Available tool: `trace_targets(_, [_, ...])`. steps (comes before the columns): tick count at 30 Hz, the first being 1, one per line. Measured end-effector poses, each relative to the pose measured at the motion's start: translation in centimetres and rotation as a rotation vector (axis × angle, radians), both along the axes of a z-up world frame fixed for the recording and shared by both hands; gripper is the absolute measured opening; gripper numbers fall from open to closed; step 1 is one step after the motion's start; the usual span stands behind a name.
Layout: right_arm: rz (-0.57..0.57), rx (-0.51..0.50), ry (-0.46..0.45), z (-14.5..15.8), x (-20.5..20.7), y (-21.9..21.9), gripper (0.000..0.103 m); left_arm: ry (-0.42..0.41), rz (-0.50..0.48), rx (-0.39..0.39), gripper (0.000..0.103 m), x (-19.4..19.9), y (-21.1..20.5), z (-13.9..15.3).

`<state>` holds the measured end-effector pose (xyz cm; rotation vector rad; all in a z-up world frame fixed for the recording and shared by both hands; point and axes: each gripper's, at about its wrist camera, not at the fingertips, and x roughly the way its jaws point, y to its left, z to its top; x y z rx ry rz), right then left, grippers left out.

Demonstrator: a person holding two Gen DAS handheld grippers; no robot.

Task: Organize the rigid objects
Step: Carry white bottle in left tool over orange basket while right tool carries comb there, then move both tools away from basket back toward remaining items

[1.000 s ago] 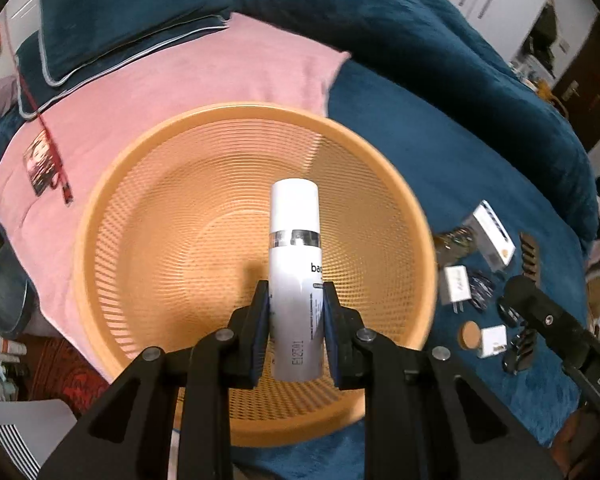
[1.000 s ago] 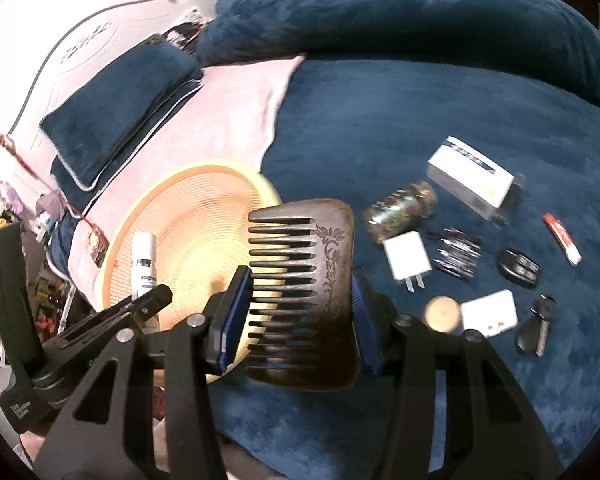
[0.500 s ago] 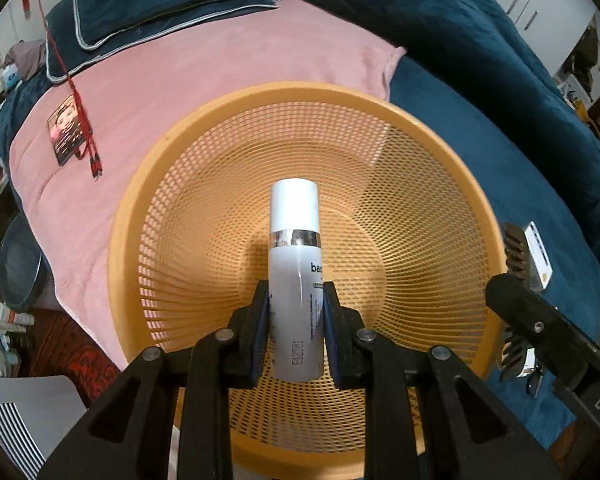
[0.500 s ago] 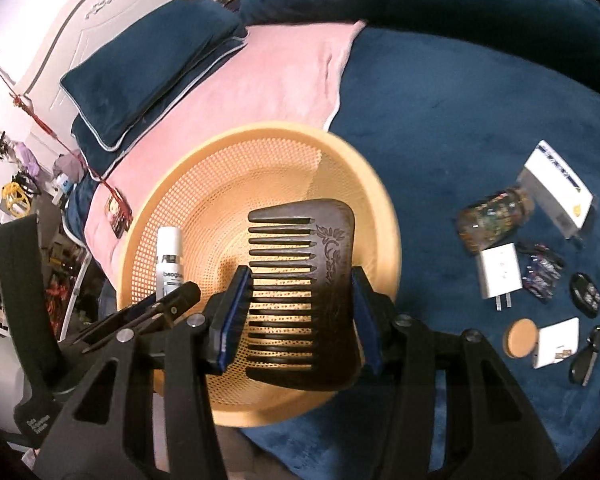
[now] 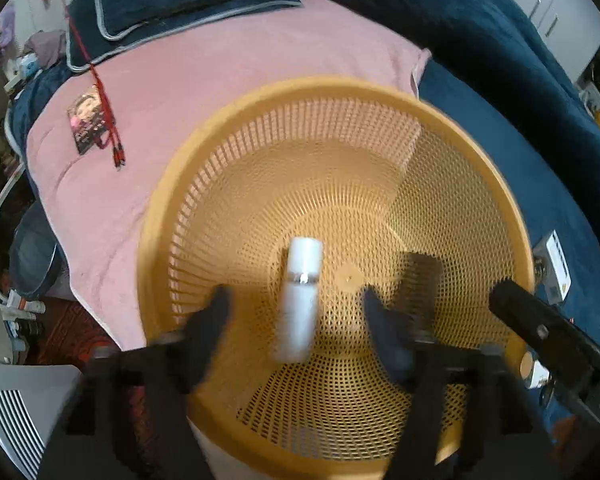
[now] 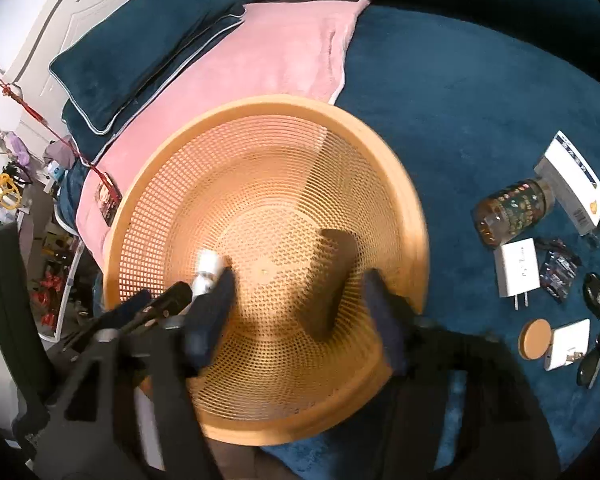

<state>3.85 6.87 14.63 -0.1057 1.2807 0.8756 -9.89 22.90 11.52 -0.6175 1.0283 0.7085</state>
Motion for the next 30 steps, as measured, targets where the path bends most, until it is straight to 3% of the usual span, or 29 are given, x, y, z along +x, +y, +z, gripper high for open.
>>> trace_targets(1, [-0.009,0.011,-0.006,0.2,0.0,-0.3,0.084,-0.02,-0.002,0.006,0.082,-0.1,0.0,0.3])
trace_targets(4, [-0.022,0.017,-0.023,0.7,0.0,-0.9,0.086,-0.011,-0.024,0.034,0.103,0.1,-0.3,1.0])
trace_targets(12, [-0.085,0.013,-0.076,1.5,0.0,-3.6,0.103,-0.012,-0.041,0.047,0.102,0.6,-1.1,2.3])
trace_targets(22, [-0.101,-0.03,-0.095,1.8,0.0,-5.9,0.103,0.005,-0.085,0.035,0.102,0.7,-3.0,2.5])
trace_targets(30, [-0.144,-0.057,-0.033,1.3,0.2,-8.4,0.103,0.014,-0.137,0.006,0.102,1.7,-5.2,2.2])
